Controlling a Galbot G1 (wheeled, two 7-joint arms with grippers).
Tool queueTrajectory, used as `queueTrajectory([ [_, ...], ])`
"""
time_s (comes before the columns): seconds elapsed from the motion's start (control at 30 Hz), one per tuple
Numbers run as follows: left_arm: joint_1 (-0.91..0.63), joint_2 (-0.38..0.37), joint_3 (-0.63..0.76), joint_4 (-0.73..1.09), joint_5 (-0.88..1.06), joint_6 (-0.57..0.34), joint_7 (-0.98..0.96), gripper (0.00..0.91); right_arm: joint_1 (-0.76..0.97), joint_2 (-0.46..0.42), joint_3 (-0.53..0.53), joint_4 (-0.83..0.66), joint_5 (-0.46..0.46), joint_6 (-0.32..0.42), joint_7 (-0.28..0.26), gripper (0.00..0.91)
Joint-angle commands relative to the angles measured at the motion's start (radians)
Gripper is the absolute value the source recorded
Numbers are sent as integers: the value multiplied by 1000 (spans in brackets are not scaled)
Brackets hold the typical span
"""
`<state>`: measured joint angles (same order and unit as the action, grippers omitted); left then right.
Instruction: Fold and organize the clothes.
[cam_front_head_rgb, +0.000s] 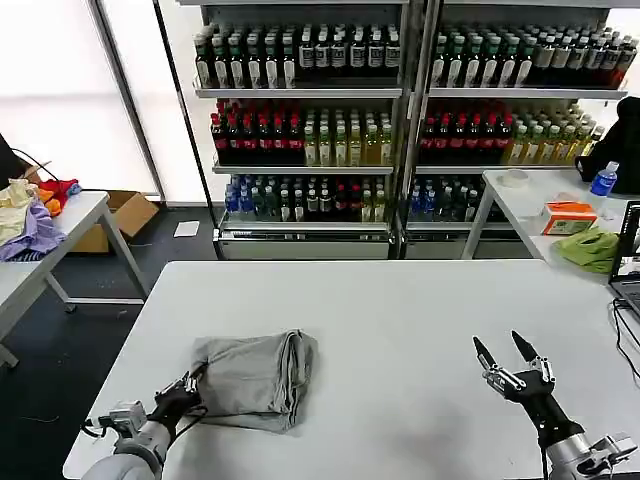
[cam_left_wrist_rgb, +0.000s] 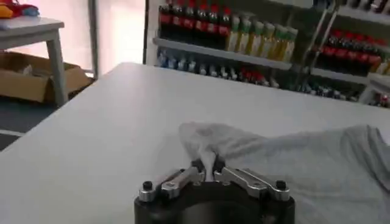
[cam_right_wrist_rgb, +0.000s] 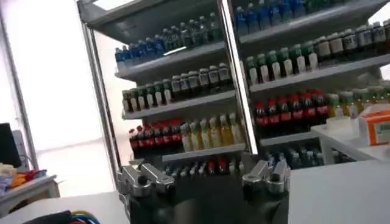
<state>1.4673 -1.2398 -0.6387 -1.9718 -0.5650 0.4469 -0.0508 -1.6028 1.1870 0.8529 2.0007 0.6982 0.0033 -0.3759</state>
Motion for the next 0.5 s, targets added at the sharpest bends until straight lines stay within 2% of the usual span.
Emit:
queueTrajectory([
  [0.03,59,8,-266,-72,-80,-15,43,0,4,-2,0,1,3,-2,5,907],
  [0.13,71,83,-374,-64,-126,-14,52,0,8,-10,3,-4,6,-2,8,907],
  [0.23,79,190,-493,-28,-138,-11,71,0,11,-12,-4,-12,6,-1,9,907],
  [0.37,91,281,-569,-39,-171,14,78,0,20,-10,-14,-17,6,-1,11,907],
  [0.5,61,340,-604,-38,-199,62,100,0,23,-15,-13,-19,9,0,12,907],
])
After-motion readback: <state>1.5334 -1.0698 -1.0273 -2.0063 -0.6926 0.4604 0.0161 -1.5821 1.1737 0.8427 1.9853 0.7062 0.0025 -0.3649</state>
